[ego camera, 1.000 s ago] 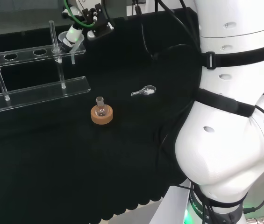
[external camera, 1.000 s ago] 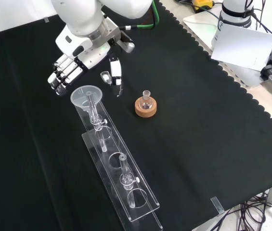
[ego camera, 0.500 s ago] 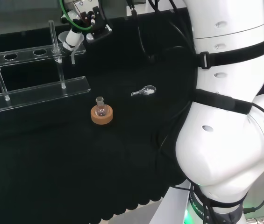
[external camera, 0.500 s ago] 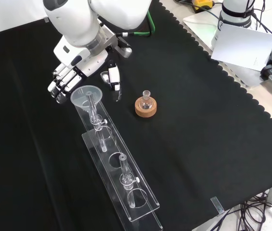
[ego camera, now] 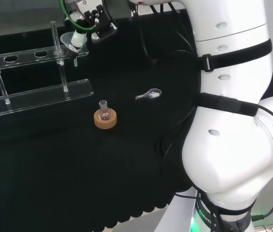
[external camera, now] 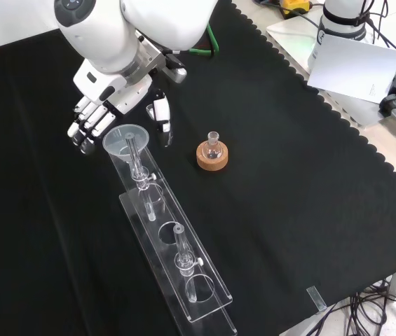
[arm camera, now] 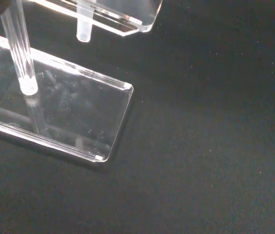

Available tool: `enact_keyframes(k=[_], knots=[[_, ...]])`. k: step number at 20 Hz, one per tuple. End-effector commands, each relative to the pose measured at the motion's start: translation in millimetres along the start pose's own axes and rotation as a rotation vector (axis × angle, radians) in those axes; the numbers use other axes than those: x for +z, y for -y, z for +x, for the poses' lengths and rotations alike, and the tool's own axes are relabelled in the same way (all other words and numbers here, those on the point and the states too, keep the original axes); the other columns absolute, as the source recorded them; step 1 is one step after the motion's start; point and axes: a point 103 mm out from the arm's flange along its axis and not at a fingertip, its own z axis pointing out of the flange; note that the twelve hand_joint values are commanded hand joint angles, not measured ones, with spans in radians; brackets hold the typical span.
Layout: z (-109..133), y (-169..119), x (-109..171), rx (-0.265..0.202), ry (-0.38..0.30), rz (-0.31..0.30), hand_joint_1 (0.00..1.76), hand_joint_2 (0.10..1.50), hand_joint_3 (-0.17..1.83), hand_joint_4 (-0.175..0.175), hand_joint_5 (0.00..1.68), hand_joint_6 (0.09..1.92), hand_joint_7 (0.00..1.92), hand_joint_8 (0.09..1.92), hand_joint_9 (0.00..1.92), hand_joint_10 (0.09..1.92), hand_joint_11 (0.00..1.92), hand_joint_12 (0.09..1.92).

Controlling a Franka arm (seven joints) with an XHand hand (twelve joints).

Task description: Pick up the funnel from the transparent funnel stand.

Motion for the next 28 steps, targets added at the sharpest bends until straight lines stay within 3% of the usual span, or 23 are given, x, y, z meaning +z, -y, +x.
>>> enact_keyframes(k=[1,4,7,22,28], knots=[[-1.8,-0.7,0.7,0.001,-0.015,0.002,0.63,0.64,0.01,-0.019,0.00,0.09,0.06,0.09,0.08,0.26,0.00,1.44],[-1.1,-1.4,-1.1,-0.002,-0.014,0.003,0.63,0.65,0.01,-0.015,0.00,0.09,0.07,0.12,0.01,0.63,0.00,1.48],[-1.2,-4.2,-2.5,-0.003,-0.016,0.013,0.62,0.67,0.02,-0.006,0.00,0.09,0.13,0.19,0.04,0.76,0.00,1.51],[0.8,-8.6,7.4,-0.008,-0.016,0.041,0.63,0.70,0.03,0.007,0.12,0.09,0.16,0.34,0.08,0.79,0.00,1.53],[-4.5,-10.9,10.4,0.010,-0.019,0.047,0.63,0.72,0.04,0.020,0.23,0.09,0.31,0.43,0.12,0.80,0.00,1.53]])
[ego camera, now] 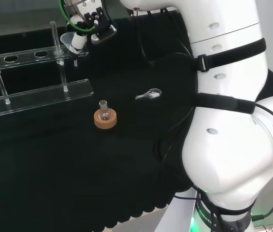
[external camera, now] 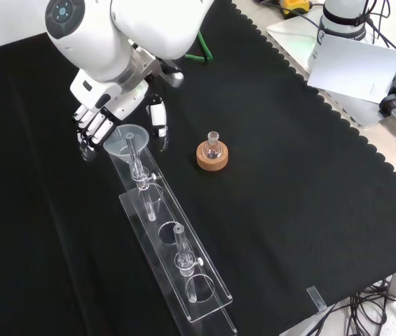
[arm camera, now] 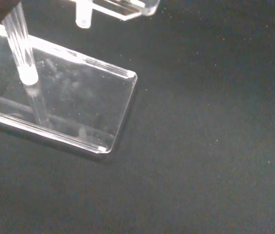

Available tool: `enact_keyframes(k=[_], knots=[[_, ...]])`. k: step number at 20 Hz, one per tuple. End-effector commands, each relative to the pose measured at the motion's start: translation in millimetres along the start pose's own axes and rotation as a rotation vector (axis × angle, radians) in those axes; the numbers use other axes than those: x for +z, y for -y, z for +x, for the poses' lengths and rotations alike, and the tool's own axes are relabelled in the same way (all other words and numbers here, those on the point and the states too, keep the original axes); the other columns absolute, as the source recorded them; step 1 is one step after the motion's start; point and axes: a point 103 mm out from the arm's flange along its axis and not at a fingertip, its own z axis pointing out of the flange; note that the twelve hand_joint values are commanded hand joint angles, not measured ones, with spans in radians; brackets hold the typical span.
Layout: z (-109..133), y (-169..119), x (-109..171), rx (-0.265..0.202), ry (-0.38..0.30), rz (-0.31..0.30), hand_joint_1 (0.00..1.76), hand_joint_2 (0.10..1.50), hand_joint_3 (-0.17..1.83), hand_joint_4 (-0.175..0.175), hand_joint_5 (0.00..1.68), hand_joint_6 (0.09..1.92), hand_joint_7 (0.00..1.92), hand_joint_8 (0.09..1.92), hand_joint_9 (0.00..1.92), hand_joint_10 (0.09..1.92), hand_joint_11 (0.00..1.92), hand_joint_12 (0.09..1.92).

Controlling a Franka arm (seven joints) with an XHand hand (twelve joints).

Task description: Pick up the funnel from the transparent funnel stand.

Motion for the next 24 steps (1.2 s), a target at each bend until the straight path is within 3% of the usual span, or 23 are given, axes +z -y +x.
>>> enact_keyframes(k=[1,8,18,24], knots=[[-4.9,-1.9,0.8,0.018,-0.007,-0.004,0.63,0.72,0.05,0.024,0.27,0.09,0.36,0.45,0.16,0.79,0.00,1.54],[-10.2,-2.2,-7.0,0.045,-0.060,-0.060,0.67,0.75,0.10,0.043,0.64,0.11,0.86,0.50,0.52,0.59,0.02,1.56],[-8.5,-2.2,-16.9,0.040,-0.107,-0.085,0.69,0.76,0.12,0.037,0.66,0.12,0.90,0.50,0.59,0.57,0.05,1.55],[-8.3,7.8,-22.3,0.039,-0.141,-0.185,0.69,0.76,0.13,0.033,0.65,0.12,0.88,0.50,0.62,0.54,0.07,1.54]])
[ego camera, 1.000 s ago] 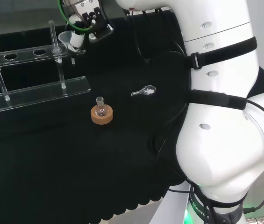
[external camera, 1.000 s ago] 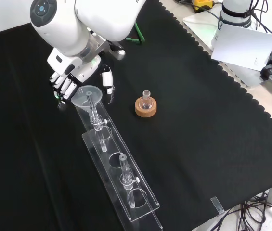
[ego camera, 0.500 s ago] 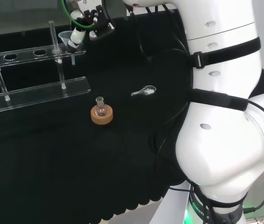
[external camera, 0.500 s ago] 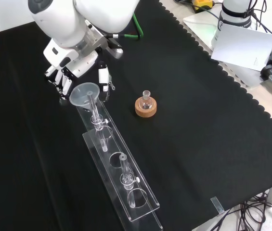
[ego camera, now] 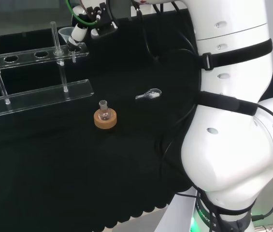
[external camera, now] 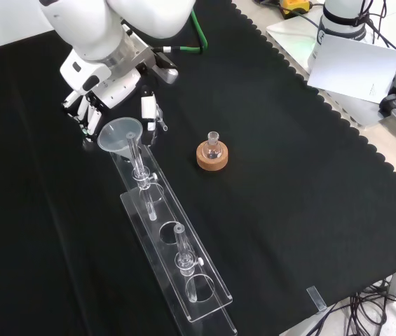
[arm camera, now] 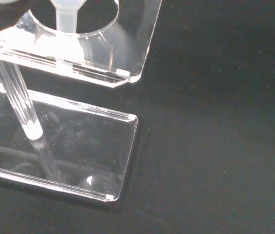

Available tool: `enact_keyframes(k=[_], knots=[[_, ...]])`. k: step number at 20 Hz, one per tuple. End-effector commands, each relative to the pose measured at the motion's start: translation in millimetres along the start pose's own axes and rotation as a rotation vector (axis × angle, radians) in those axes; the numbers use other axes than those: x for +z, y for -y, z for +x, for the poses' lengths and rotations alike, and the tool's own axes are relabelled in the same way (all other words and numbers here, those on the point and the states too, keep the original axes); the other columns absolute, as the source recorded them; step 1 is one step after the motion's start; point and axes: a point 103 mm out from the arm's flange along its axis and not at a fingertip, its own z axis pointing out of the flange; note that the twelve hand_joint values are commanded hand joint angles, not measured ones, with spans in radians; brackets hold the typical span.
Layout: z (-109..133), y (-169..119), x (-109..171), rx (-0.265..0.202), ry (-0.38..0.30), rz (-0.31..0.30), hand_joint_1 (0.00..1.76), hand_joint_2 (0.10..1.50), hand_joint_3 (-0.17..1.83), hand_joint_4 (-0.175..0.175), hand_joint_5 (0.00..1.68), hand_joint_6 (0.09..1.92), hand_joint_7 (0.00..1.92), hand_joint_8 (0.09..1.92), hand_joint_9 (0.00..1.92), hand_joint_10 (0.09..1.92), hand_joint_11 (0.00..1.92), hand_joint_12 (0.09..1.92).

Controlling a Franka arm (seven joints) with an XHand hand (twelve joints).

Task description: Pick up the funnel from the transparent funnel stand.

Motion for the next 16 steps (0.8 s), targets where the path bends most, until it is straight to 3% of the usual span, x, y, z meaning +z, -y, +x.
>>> enact_keyframes(k=[1,4,16], knots=[[-0.2,12.1,-8.5,-0.008,-0.044,-0.121,0.69,0.75,0.14,0.033,0.65,0.12,0.88,0.50,0.63,0.53,0.08,1.54],[0.0,18.5,-16.9,-0.026,-0.045,-0.163,0.71,0.75,0.17,0.032,0.65,0.12,0.89,0.51,0.67,0.51,0.11,1.53],[-7.4,34.6,-44.1,-0.051,-0.005,-0.196,0.73,0.69,0.30,0.035,0.66,0.16,0.92,0.49,0.72,0.45,0.14,1.52]])
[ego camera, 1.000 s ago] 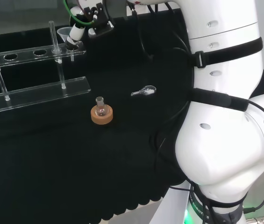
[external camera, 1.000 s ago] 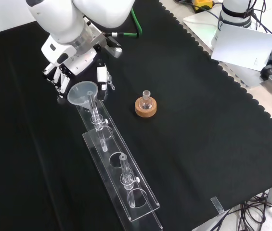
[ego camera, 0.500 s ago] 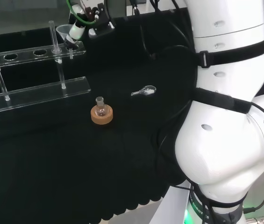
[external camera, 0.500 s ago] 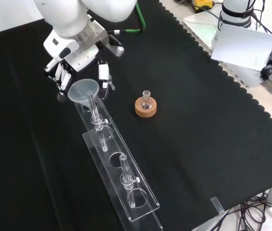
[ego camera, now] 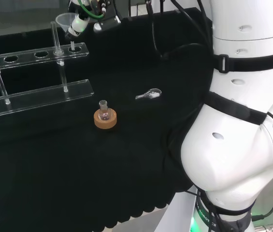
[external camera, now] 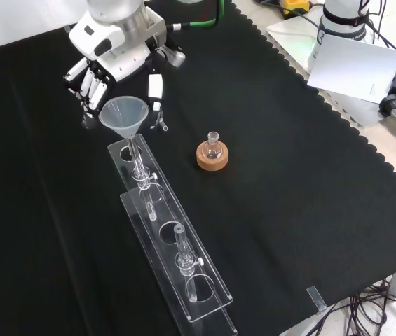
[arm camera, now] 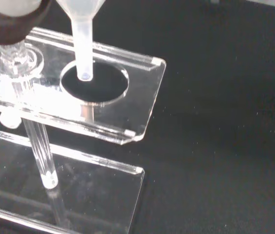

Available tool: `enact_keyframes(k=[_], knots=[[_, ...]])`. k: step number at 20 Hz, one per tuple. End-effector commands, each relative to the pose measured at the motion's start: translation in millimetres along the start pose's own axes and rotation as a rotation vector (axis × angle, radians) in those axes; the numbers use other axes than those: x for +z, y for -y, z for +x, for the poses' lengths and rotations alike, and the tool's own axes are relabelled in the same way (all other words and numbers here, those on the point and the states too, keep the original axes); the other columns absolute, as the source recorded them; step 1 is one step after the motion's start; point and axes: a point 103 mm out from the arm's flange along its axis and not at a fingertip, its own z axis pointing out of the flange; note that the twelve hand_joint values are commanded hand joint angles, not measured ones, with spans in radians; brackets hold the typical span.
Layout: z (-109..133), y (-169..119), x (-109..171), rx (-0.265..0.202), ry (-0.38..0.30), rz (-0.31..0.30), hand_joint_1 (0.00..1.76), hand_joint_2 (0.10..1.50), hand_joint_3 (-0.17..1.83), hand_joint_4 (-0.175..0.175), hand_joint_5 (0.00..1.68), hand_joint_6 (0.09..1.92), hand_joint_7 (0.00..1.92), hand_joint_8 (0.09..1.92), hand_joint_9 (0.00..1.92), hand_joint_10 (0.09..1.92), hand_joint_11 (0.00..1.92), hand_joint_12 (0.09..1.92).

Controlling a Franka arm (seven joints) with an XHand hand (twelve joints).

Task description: Pick up the funnel from the transparent funnel stand.

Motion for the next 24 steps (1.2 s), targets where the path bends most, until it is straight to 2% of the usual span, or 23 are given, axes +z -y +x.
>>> enact_keyframes(k=[1,12,20,24], knots=[[-3.7,4.7,-13.2,-0.009,0.012,-0.018,0.73,0.68,0.32,0.035,0.66,0.16,0.92,0.49,0.72,0.44,0.14,1.52],[-9.7,14.8,-31.3,-0.005,0.026,-0.023,0.73,0.65,0.39,0.033,0.65,0.18,0.93,0.48,0.73,0.44,0.14,1.51],[-14.3,16.1,-71.0,-0.005,0.034,-0.066,0.72,0.65,0.40,0.033,0.65,0.18,0.93,0.48,0.73,0.44,0.14,1.52],[-5.5,27.8,-93.8,-0.023,0.032,-0.091,0.72,0.64,0.40,0.032,0.65,0.19,0.93,0.48,0.73,0.44,0.14,1.52]])
